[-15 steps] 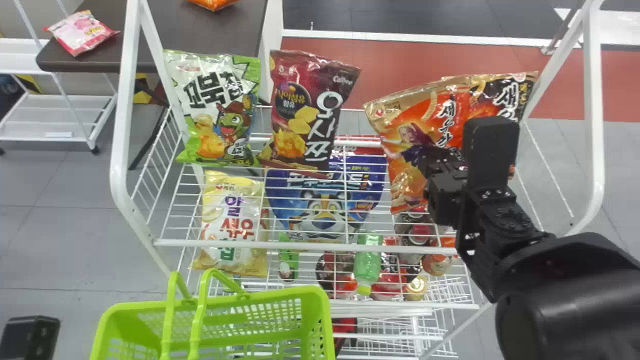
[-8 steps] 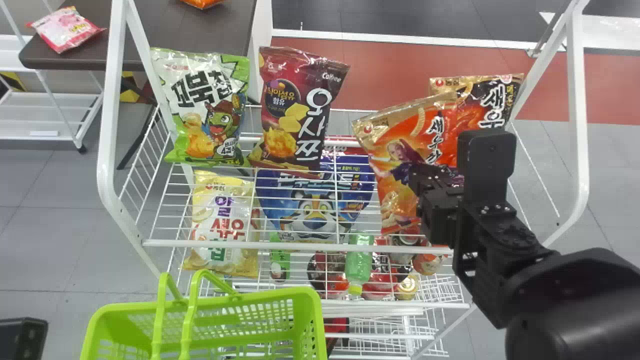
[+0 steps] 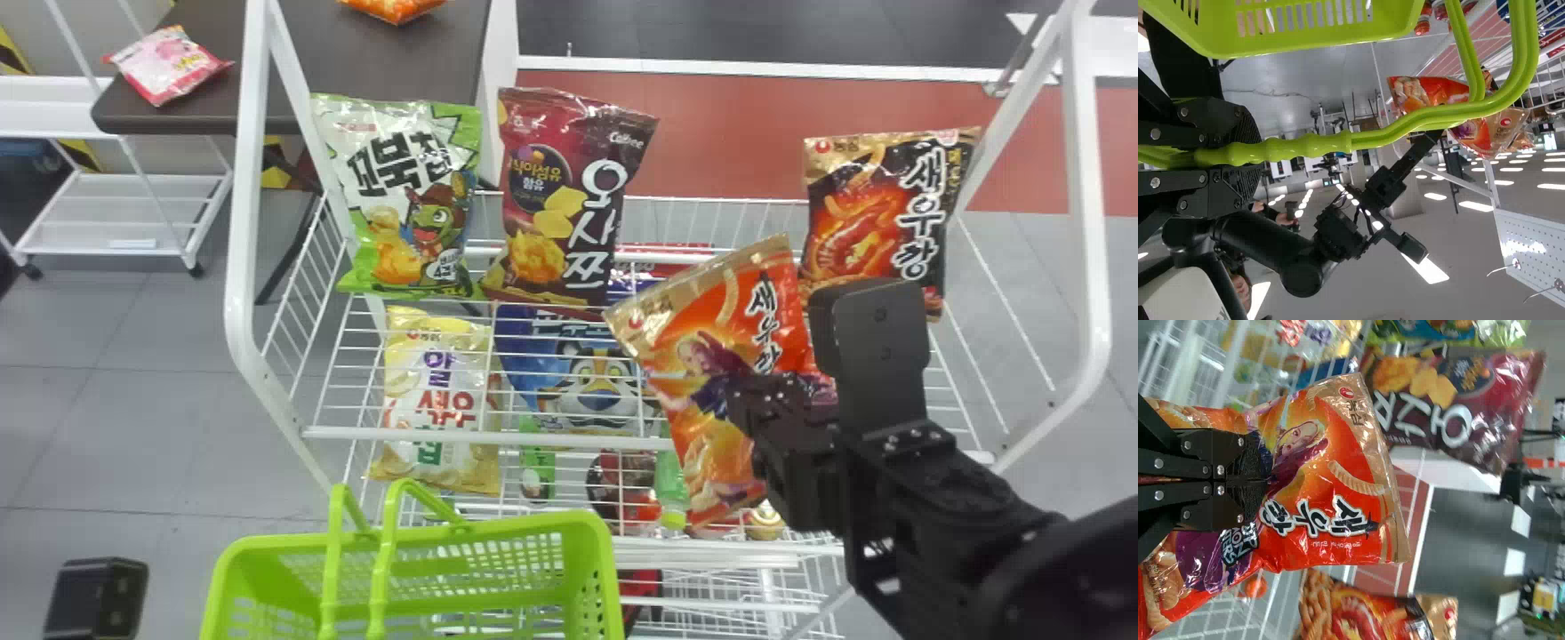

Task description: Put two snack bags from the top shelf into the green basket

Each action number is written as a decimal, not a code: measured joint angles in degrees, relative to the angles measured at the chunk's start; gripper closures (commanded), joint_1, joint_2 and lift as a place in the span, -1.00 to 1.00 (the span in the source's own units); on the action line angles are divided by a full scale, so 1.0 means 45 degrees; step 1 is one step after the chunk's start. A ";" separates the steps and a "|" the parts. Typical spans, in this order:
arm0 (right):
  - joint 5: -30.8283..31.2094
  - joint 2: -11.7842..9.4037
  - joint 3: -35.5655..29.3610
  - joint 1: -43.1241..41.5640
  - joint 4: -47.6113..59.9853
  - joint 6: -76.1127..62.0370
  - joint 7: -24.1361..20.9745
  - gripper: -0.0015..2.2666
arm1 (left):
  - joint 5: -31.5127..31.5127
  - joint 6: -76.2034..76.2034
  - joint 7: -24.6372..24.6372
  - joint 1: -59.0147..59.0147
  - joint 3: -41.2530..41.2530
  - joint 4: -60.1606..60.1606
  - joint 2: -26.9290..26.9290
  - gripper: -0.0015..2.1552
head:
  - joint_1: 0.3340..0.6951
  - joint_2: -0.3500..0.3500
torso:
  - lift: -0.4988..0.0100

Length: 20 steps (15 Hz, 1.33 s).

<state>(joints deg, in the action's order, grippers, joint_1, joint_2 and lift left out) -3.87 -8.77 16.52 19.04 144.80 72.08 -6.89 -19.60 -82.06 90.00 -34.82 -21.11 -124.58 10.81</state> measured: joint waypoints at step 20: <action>-0.1904 -0.0470 0.4586 0.0359 -0.0296 0.1660 0.0106 -1.00 | 0.0000 0.0220 -0.0073 0.0004 0.0038 0.0125 -0.0079 0.99 | 1.00 1.00 | 0.96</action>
<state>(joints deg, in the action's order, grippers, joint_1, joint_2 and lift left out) -12.44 -10.88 37.15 20.65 143.46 79.55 -6.41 -19.60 -81.07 89.67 -34.80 -20.94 -124.01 10.46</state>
